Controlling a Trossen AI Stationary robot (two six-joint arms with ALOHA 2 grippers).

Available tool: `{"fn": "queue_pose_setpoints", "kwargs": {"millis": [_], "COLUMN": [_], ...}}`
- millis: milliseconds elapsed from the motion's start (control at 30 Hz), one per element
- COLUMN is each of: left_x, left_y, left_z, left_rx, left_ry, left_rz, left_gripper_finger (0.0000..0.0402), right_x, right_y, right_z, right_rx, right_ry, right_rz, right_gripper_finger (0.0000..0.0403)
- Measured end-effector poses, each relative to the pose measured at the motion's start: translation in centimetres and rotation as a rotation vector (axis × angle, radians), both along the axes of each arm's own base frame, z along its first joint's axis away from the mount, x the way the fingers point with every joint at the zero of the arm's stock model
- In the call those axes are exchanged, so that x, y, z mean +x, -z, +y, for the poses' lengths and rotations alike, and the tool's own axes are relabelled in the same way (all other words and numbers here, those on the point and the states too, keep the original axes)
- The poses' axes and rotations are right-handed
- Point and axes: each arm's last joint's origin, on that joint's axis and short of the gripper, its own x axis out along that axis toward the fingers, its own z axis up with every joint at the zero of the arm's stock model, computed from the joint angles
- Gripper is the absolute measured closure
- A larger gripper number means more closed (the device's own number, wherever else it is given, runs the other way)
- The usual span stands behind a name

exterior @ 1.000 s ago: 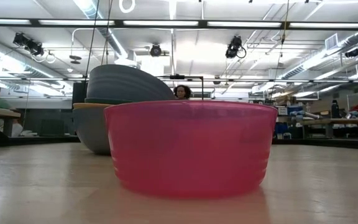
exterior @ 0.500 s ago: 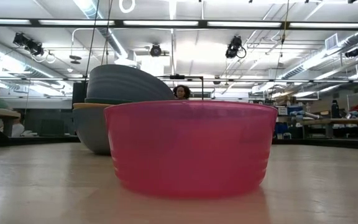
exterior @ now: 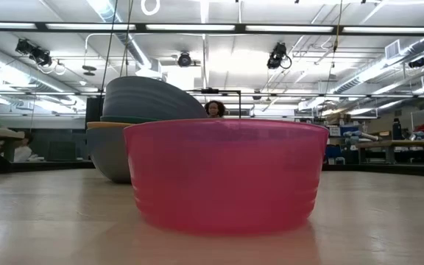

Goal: Nest bowls inside each other
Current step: Stack the pink bowl on the top of the blue bowl

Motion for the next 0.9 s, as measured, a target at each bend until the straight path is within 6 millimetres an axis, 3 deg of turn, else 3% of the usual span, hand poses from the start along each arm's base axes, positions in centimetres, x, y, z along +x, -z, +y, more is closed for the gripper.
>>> {"fn": "queue_pose_setpoints", "kwargs": {"millis": [167,367,633,900], "left_x": [0.0,0.0,-0.6,-3.8], "left_y": [0.0,0.0,-0.1,-1.2], "left_z": [0.0,0.1,0.4,1.0], "left_rx": [0.033,0.095,0.118,0.171], "left_ry": [0.005,-0.017,-0.063,-0.062], "left_rz": [-0.001,0.0,-0.004,-0.084], "left_gripper_finger": [0.0289,0.0289,0.0289,0.0289], "right_x": [4.2,11.9,22.3,28.3], "right_y": [-4.0,-7.7,-10.1,-11.5], "right_z": [-1.7,-4.7,-9.5,-15.5], "right_rx": [-0.013,-0.101,-0.235,-0.322], "right_ry": [0.008,-0.011,-0.098,-0.079], "right_rz": [-0.162,-0.302,-0.382,-0.369], "right_gripper_finger": [0.0402,0.0402,0.0403,0.0403]}}
